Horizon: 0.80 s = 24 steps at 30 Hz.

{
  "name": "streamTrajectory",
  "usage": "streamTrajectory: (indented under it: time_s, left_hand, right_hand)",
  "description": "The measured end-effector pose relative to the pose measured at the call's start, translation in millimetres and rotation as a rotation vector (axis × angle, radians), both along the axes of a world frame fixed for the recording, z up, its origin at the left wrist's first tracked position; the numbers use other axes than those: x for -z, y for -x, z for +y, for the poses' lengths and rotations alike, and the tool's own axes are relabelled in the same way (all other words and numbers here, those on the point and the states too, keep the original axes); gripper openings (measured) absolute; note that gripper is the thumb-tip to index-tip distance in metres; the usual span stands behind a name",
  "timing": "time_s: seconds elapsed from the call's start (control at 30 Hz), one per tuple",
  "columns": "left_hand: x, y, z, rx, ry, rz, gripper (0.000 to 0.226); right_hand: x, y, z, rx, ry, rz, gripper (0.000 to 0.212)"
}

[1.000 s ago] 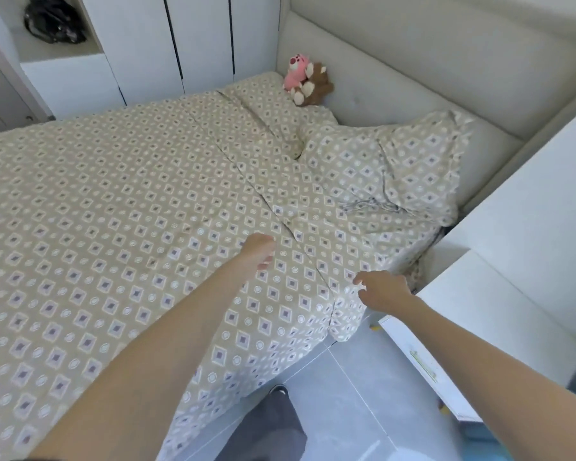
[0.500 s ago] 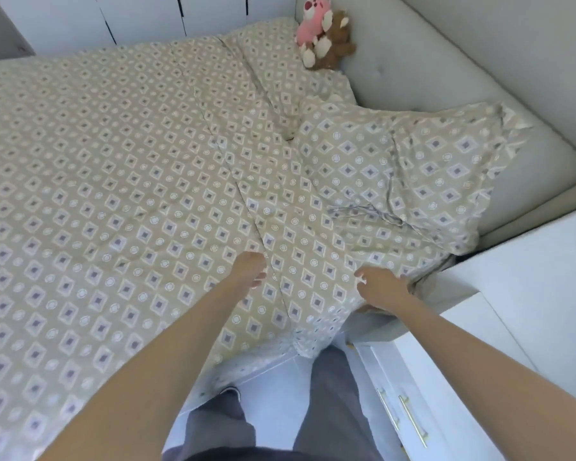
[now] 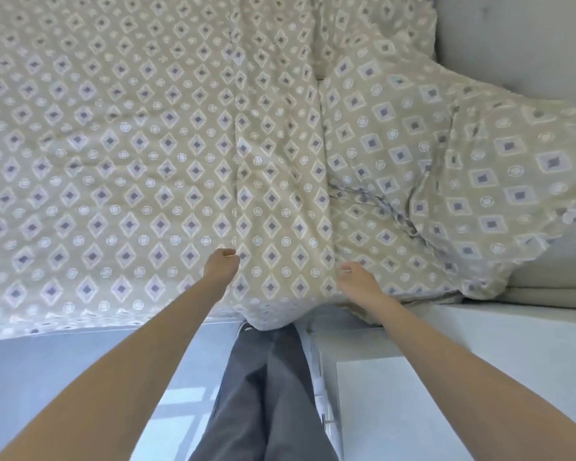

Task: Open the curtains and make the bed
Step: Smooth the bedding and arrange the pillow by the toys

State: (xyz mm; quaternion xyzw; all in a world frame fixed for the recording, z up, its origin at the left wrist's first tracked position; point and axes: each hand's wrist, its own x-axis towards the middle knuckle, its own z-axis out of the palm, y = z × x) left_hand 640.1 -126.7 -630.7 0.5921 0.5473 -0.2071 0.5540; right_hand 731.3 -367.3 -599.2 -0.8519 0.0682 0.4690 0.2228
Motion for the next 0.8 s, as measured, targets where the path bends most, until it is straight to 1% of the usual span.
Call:
streamTrajectory:
  time_s: [0.1, 0.2, 0.23, 0.3, 0.4, 0.47, 0.53, 0.6, 0.63, 0.67, 0.73, 0.8]
  left_hand:
    - [30, -2, -8, 0.0, 0.003, 0.033, 0.047]
    - [65, -2, -17, -0.016, 0.021, 0.077, 0.052]
    - [77, -2, -20, -0.023, 0.02, 0.082, 0.053]
    - [101, -2, -25, -0.019, -0.021, 0.109, 0.053]
    - [126, -2, -34, 0.069, -0.208, 0.259, 0.062]
    - [133, -4, -40, 0.101, -0.302, 0.307, 0.064]
    - [138, -3, -40, 0.107, -0.331, 0.295, 0.059]
    - [144, 2, -38, 0.167, -0.323, 0.251, 0.041]
    - [146, 5, -38, 0.23, -0.31, 0.247, 0.03]
    - [146, 9, -36, 0.284, -0.296, 0.249, 0.025]
    - [144, 19, -37, 0.324, -0.26, 0.243, 0.029]
    - [141, 31, -38, 0.273, -0.225, 0.2, 0.029]
  right_hand:
    - [33, -9, -5, 0.065, -0.017, 0.002, 0.042]
    - [74, -16, -9, 0.098, 0.0, -0.016, 0.017]
    - [88, -18, -10, 0.103, 0.009, -0.04, 0.013]
    - [115, -19, -10, 0.133, 0.005, -0.054, 0.014]
    - [151, -16, -12, 0.211, -0.008, -0.095, 0.015]
    - [163, -14, -13, 0.246, -0.005, -0.124, 0.019]
    - [166, -13, -11, 0.248, -0.043, -0.088, 0.025]
    - [166, -11, -12, 0.224, -0.075, -0.024, 0.026]
    - [164, -10, -13, 0.214, -0.09, -0.012, 0.026]
    - [162, -9, -13, 0.193, -0.106, -0.028, 0.024]
    - [157, -2, -16, 0.136, -0.132, -0.106, 0.017]
    - [150, 6, -21, 0.103, -0.163, -0.189, 0.024]
